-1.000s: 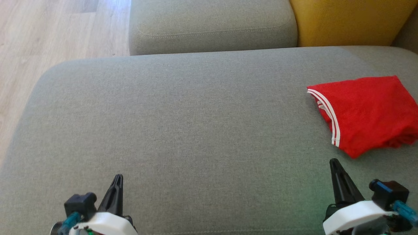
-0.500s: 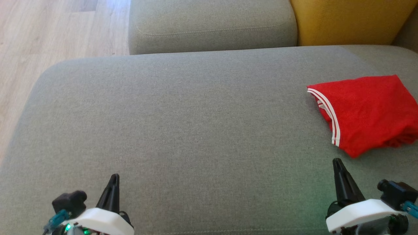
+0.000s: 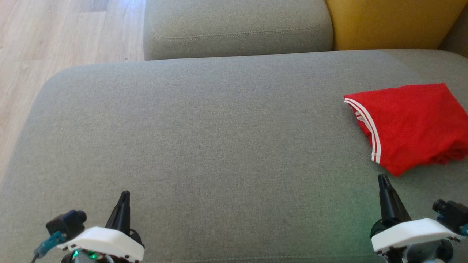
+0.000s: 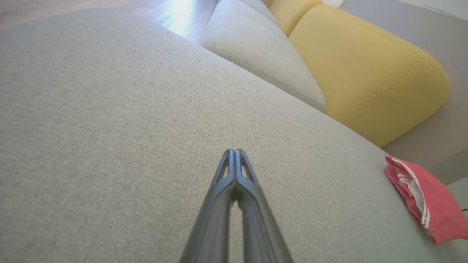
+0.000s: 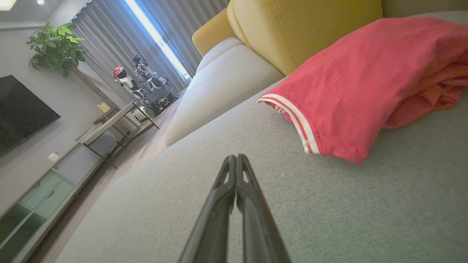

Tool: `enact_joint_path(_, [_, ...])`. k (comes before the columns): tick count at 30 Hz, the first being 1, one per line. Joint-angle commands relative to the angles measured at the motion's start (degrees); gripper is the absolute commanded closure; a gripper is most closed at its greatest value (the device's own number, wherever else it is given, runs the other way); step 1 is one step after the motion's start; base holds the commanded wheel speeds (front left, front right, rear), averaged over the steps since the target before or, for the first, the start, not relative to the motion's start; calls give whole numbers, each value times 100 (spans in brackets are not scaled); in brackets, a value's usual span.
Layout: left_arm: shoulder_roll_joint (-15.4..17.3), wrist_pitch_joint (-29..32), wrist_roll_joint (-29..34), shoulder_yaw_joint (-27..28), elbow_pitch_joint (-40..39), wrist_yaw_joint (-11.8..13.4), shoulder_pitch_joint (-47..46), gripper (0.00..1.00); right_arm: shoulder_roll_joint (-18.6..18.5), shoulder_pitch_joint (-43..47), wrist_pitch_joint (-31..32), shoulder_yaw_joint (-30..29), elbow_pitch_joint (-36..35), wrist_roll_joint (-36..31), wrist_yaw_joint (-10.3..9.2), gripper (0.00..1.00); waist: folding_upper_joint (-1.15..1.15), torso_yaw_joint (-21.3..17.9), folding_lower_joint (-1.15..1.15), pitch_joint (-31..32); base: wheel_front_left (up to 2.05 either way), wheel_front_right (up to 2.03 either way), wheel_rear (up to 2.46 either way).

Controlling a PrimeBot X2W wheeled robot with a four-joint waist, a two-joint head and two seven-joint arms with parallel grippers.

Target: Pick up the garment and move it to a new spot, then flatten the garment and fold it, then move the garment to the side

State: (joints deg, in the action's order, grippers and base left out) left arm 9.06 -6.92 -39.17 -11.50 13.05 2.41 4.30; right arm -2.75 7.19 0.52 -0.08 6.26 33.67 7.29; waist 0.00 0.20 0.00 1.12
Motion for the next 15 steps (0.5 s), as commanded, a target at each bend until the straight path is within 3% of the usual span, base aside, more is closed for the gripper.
enact_joint_path(1, [43, 27, -149, 194, -162, -59, -343, 100, -115, -348, 16, 12, -155, 186, 6, 100, 0, 0, 0, -2, 0, 0, 0])
enact_joint_path(15, [-55, 230, -996, 443, -121, -210, -456, 100, -139, -504, 66, -39, -7, 1153, 8, 100, 0, -3, 0, -23, 0, 0, 0])
